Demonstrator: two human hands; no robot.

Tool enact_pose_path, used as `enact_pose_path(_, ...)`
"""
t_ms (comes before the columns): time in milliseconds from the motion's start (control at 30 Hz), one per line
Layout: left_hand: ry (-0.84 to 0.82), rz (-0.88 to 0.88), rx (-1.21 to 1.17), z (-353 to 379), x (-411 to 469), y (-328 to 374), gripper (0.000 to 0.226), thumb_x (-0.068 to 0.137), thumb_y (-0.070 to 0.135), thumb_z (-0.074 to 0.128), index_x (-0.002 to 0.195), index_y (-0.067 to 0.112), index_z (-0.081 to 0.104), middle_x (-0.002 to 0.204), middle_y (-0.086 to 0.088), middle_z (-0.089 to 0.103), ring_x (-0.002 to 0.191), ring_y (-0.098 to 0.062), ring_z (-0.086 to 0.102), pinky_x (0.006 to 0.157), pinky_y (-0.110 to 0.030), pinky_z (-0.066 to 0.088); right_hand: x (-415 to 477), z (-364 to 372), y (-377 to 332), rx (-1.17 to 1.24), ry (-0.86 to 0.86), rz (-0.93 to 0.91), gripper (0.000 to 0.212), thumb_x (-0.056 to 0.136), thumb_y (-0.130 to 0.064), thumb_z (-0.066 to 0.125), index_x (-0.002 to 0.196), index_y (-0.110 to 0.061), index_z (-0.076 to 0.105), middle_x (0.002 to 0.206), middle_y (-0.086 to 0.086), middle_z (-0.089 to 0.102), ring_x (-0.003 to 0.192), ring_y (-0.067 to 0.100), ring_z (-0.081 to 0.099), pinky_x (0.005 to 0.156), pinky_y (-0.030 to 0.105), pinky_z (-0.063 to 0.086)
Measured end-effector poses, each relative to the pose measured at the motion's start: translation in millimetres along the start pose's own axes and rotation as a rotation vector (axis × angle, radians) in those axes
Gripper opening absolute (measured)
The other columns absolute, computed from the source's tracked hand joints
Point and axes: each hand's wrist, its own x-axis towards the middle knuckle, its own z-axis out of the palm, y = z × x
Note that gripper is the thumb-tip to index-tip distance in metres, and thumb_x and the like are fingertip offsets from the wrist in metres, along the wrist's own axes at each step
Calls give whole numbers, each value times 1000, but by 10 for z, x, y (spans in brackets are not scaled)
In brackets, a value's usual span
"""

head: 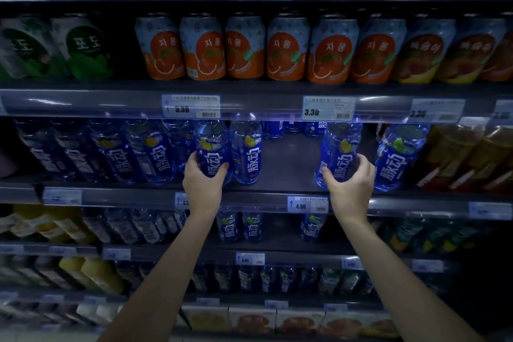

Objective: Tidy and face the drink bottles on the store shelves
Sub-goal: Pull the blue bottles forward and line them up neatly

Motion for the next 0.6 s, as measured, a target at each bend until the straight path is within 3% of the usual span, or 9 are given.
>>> enact_pose_path(100, 1, 8, -9, 8, 2, -4, 79, 79, 41, 75, 143, 14, 36, 139, -3, 49, 125, -18, 47, 102, -34, 42, -172, 17, -73, -14, 108, -91, 65, 76, -26, 78, 127, -2, 45, 127, 14, 44, 115, 21, 44, 92, 13, 37)
enact_pose_path(167, -1, 7, -12, 10, 7, -11, 80, 79, 42, 75, 143, 15, 36, 139, -2, 49, 124, -17, 47, 98, -31, 41, -293, 52, -137, -10, 113, -168, 59, 77, -24, 76, 124, -3, 47, 123, 13, 46, 114, 21, 44, 95, 12, 33)
enact_pose_path(300, -11, 2, -9, -12, 31, -24, 80, 77, 43, 76, 142, 15, 37, 137, -1, 50, 121, -14, 48, 94, -26, 39, -514, 236, -280, 39, -39, -218, 49, 83, -25, 72, 122, -10, 48, 114, 1, 47, 105, 13, 47, 93, 20, 40)
enact_pose_path(433, -53, 12, -13, -72, 81, -28, 80, 75, 41, 78, 140, 16, 39, 133, 2, 51, 109, -3, 43, 92, -23, 37, -635, 524, -451, 83, -215, -201, 52, 84, -26, 72, 128, -9, 49, 118, 1, 50, 110, 10, 48, 97, 19, 39)
enact_pose_path(600, -81, 31, 42, -140, 95, -99, 79, 76, 44, 77, 141, 19, 39, 138, 3, 46, 122, -11, 45, 96, -25, 36, -645, 894, -697, 122, -328, -147, 63, 84, -30, 72, 136, -7, 44, 129, 3, 48, 119, 12, 46, 99, 21, 37)
